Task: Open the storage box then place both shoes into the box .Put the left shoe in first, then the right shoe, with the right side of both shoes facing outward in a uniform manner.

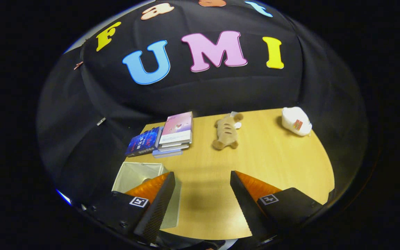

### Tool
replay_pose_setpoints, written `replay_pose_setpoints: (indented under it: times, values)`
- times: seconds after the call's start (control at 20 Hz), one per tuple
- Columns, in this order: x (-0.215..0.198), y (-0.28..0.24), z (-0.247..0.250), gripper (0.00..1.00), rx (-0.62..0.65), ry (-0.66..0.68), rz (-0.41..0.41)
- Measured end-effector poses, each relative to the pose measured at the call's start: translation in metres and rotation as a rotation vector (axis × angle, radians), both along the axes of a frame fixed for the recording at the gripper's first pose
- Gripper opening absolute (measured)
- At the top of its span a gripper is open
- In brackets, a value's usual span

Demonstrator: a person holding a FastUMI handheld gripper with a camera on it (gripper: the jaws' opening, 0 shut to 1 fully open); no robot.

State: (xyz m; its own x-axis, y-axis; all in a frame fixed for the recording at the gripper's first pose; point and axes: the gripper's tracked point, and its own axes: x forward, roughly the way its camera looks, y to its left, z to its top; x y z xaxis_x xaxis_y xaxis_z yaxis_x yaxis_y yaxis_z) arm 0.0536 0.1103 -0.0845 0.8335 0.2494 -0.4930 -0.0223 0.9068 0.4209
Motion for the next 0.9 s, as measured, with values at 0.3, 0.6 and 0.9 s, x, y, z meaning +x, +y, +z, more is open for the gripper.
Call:
replay_pose_setpoints:
  times: [0.3, 0.6, 0.9]
  values:
    - [-0.017, -0.059, 0.056, 0.99, -0.102, -0.224, -0.101]
    - [-0.042, -0.087, 0.105, 0.98, -0.236, -0.419, -0.181]
    - [-0.066, -0.087, 0.113, 0.98, -0.318, -0.518, -0.205]
